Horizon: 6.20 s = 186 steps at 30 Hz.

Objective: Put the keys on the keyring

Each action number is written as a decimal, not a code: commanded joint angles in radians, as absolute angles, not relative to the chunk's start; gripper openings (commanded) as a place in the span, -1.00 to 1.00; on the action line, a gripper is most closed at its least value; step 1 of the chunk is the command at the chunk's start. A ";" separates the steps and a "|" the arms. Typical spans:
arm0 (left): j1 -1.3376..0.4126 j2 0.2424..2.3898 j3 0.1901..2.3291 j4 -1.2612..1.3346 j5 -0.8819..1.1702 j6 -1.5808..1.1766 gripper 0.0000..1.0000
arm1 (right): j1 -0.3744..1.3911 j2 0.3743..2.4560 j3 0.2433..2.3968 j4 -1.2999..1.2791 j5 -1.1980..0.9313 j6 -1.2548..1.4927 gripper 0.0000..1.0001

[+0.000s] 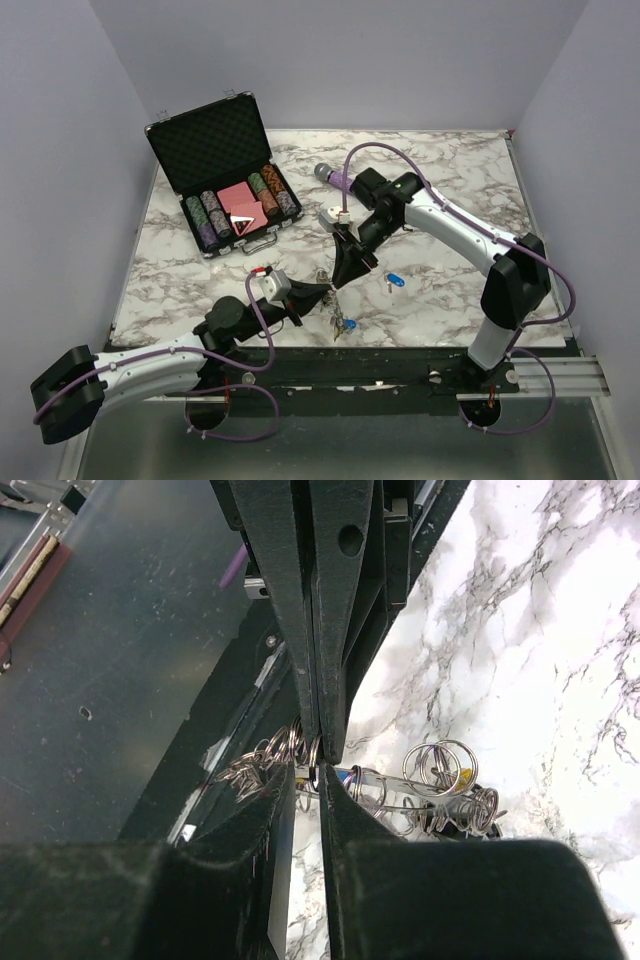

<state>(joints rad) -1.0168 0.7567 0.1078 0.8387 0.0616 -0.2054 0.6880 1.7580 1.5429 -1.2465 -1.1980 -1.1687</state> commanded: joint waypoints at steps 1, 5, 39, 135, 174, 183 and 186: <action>-1.015 0.736 0.089 0.956 0.029 -0.222 -1.00 | 0.693 1.729 1.519 -1.223 -1.219 -1.140 -0.53; -1.015 0.732 0.084 0.966 0.026 -0.235 -1.00 | 0.695 1.727 1.511 -1.203 -1.218 -1.123 -0.50; -0.994 0.687 0.135 0.788 -0.002 -0.290 -0.40 | 0.696 1.700 1.494 -1.160 -1.216 -1.075 -0.99; -0.715 0.620 0.205 0.830 0.140 -0.899 -1.00 | 0.696 1.503 1.422 -0.643 -1.148 -0.281 -0.09; -0.614 0.626 0.501 0.315 0.839 -0.222 -1.00 | 0.643 1.520 1.620 -0.957 -1.169 -0.478 0.03; -0.612 0.679 0.546 0.227 0.913 0.228 -1.00 | 0.647 1.477 1.517 -1.185 -1.215 -1.205 0.08; -0.612 0.719 0.572 0.210 0.913 0.285 -1.00 | 0.647 1.494 1.502 -1.267 -1.220 -1.424 0.11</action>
<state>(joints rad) -0.6163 0.6773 0.5076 0.2226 0.8608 0.0761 0.6445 1.4902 1.5253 -1.0973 -1.1706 -1.0023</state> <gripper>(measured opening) 0.009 0.542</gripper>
